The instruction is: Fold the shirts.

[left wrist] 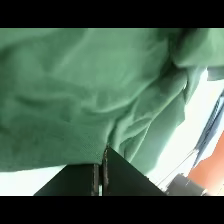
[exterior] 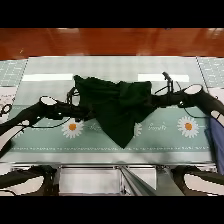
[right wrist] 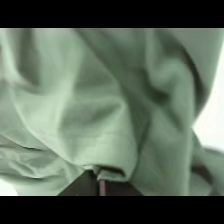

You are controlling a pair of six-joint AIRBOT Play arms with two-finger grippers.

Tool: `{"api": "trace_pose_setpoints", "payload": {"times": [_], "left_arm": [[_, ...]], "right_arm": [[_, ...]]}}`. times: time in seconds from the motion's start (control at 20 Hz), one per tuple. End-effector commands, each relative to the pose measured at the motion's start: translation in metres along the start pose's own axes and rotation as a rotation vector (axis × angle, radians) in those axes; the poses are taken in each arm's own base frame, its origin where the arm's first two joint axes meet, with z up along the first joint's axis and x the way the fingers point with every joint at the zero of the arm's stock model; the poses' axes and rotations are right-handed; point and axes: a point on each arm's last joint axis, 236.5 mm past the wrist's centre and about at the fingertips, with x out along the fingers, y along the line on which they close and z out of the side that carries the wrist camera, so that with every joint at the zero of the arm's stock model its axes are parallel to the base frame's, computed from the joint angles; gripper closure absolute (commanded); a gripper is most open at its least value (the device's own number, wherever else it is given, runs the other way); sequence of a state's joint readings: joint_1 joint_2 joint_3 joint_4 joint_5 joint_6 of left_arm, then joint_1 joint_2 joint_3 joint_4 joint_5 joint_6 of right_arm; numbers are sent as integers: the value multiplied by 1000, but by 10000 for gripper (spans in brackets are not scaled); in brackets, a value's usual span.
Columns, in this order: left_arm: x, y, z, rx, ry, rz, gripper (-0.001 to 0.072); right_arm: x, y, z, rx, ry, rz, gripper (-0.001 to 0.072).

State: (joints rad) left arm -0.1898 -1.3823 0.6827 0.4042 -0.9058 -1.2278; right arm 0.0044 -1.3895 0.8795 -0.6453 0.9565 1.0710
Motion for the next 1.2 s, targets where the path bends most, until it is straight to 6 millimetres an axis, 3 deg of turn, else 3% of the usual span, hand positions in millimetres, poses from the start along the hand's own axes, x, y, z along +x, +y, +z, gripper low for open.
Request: {"api": "trace_pose_setpoints", "payload": {"times": [0.0, 0.1, 0.25, 0.4, 0.5, 0.65, 0.75, 0.85, 1.0, 1.15], "left_arm": [[-25, -3, 23, 10, -31, -46, 687], [-52, -22, 50, 40, -96, -88, 687], [-116, -81, 95, 180, -247, -160, 687], [-217, -170, 123, 380, -455, -230, 687], [-288, -228, 118, 514, -597, -260, 687], [-380, -298, 77, 723, -791, -265, 687], [-427, -323, 44, 827, -913, -232, 687], [-461, -333, 14, 881, -1032, -180, 687], [-486, -334, -28, 925, -1149, -71, 687], [-496, -343, -63, 977, -1251, 13, 687]], "right_arm": [[-33, 30, 34, -34, -22, 66, 692], [-58, 49, 61, -90, -54, 57, 692], [-119, 90, 116, -217, -196, -7, 693], [-216, 151, 167, -387, -430, -112, 692], [-285, 191, 178, -475, -582, -186, 692], [-380, 237, 158, -577, -801, -301, 692], [-429, 245, 131, -584, -911, -398, 692], [-465, 251, 99, -571, -981, -460, 692], [-492, 258, 47, -573, -1006, -498, 692], [-508, 244, -1, -529, -999, -576, 692]]}}
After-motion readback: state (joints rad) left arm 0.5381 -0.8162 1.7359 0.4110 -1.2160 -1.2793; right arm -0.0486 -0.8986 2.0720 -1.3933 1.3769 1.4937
